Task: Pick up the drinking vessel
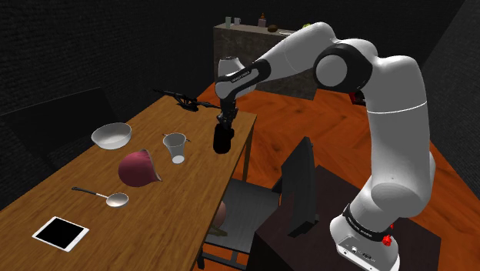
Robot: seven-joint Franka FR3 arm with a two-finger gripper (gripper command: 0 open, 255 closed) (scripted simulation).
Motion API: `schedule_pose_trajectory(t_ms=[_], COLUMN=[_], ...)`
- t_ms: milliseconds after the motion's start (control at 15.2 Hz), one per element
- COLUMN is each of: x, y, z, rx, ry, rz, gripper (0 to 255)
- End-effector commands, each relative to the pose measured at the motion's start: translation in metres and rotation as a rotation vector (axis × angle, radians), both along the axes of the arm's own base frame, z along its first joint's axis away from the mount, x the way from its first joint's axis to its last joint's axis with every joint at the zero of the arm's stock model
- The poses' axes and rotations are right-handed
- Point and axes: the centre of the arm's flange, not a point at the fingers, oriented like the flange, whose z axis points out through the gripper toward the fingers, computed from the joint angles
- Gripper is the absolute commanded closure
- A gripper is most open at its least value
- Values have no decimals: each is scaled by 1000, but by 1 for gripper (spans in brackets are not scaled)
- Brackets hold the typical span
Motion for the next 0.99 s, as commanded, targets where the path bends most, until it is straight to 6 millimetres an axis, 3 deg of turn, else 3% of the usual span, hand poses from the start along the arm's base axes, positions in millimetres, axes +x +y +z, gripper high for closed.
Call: schedule_pose_trajectory(t_ms=[0,792,924], x=[0,0,1], y=[0,0,0], z=[10,73,74], rx=[0,0,0], ry=[0,0,0], rz=[0,0,0], gripper=[255,255,255])
